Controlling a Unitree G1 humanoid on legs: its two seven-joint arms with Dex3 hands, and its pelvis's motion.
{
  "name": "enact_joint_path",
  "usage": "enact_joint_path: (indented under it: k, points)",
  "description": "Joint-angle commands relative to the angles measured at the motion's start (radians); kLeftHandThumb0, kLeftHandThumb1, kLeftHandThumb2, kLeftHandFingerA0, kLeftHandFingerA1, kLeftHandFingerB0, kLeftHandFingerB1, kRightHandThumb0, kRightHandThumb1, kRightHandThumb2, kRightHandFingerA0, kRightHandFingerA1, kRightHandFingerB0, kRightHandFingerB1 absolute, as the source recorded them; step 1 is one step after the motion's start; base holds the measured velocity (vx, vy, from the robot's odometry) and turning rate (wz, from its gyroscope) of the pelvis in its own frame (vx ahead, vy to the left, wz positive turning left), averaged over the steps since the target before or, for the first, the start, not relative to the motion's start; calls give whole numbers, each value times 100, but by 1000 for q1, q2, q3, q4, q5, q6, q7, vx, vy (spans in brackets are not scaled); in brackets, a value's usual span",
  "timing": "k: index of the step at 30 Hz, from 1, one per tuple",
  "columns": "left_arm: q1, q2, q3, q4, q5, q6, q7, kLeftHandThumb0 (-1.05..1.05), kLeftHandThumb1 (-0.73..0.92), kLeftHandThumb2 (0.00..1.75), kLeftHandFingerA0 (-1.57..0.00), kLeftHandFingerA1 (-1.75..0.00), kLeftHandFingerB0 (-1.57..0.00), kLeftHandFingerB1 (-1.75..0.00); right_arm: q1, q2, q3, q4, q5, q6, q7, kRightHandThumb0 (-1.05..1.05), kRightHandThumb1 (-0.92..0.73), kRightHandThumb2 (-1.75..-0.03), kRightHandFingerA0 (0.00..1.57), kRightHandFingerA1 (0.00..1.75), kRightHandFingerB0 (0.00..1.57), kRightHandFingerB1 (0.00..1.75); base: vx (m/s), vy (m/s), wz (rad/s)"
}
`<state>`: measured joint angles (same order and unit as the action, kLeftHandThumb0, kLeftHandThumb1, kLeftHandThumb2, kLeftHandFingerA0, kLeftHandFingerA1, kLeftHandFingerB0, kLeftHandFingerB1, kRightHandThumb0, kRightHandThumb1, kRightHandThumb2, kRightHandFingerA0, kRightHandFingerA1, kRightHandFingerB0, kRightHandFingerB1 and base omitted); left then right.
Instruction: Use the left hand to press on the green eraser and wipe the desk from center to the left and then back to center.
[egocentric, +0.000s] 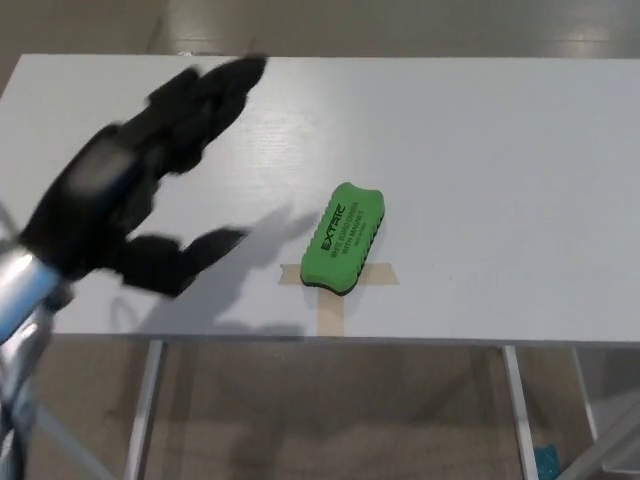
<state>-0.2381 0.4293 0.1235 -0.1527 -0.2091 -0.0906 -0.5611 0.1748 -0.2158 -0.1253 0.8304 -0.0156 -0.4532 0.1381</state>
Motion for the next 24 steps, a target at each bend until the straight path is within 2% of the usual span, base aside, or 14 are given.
enact_joint_path:
  k: [1, 2, 4, 5, 7, 9, 10, 14, 15, 18, 19, 20, 21, 24]
  points:
    - [564, 116, 328, -357, -531, 66, -396, -33, 30, 87, 0, -48, -1, -50, 23, -53, -131, -94, 111, 100, -50, -41, -71, -62, 70, 50, 57, 38, 0, 0, 0]
    - [668, 96, 376, -341, -587, 80, -448, -31, 32, 88, -1, -47, -1, -50, 10, -55, -157, -95, 115, 114, -84, -42, -71, -62, 70, 49, 57, 38, 0, 0, 0]
    - [714, 89, 394, -331, -602, 83, -471, -31, 32, 88, -1, -47, -1, -50, 12, -53, -169, -100, 114, 119, -94, -42, -71, -62, 70, 49, 57, 38, 0, 0, 0]
    - [740, 82, 401, -303, -586, 75, -481, -54, 44, 70, -24, -44, -7, -34, 12, -50, -175, -99, 113, 110, -100, -41, -71, -62, 70, 49, 57, 38, 0, 0, 0]
    - [776, 74, 410, -266, -564, 63, -492, -54, 44, 70, -24, -44, -7, -34, 13, -45, -185, -98, 109, 98, -106, -41, -71, -62, 70, 49, 57, 38, 0, 0, 0]
    - [806, 60, 401, -228, -506, 34, -472, -48, 47, 70, -32, -45, -10, -35, 22, -43, -185, -104, 94, 98, -112, -40, -71, -62, 70, 49, 56, 37, 0, 0, 0]
    - [843, 37, 362, -143, -308, -42, -364, -39, 61, 59, -53, -41, -28, -30, 19, -40, -183, -69, 78, 57, -115, -38, -72, -63, 69, 48, 56, 37, 0, 0, 0]
    - [880, 24, 338, -99, -174, -80, -275, -40, 61, 58, -56, -42, -32, -31, 21, -30, -182, -47, 64, 35, -114, -38, -72, -63, 69, 49, 56, 37, 0, 0, 0]
    - [863, 13, 290, -13, -65, -84, -186, -43, 61, 58, -65, -42, -34, -32, 30, -20, -178, -49, 61, 30, -111, -38, -72, -63, 69, 49, 55, 37, 0, 0, 0]
    - [829, 10, 251, 91, 5, -103, -128, -42, 62, 59, -70, -42, -30, -32, 35, -13, -179, -53, 61, 35, -109, -37, -72, -63, 71, 51, 55, 37, 0, 0, 0]
    - [762, 6, 211, 272, 78, -157, -63, -52, 51, 76, -67, -55, -24, -42, 41, -12, -182, -61, 62, 47, -107, -37, -72, -62, 72, 52, 54, 37, 0, 0, 0]
    - [741, 5, 201, 333, 101, -181, -39, -52, 51, 76, -67, -55, -24, -42, 44, -13, -181, -64, 61, 48, -106, -37, -72, -62, 72, 52, 54, 37, 0, 0, 0]
    - [697, -3, 186, 461, 137, -207, 20, -43, 63, 59, -79, -44, -29, -32, 48, -11, -179, -71, 58, 49, -105, -36, -72, -62, 73, 52, 54, 37, 0, 0, 0]
    - [648, -9, 170, 597, 169, -234, 83, -43, 63, 59, -79, -44, -29, -32, 52, -7, -175, -79, 56, 49, -105, -36, -72, -62, 73, 52, 54, 37, 0, 0, 0]
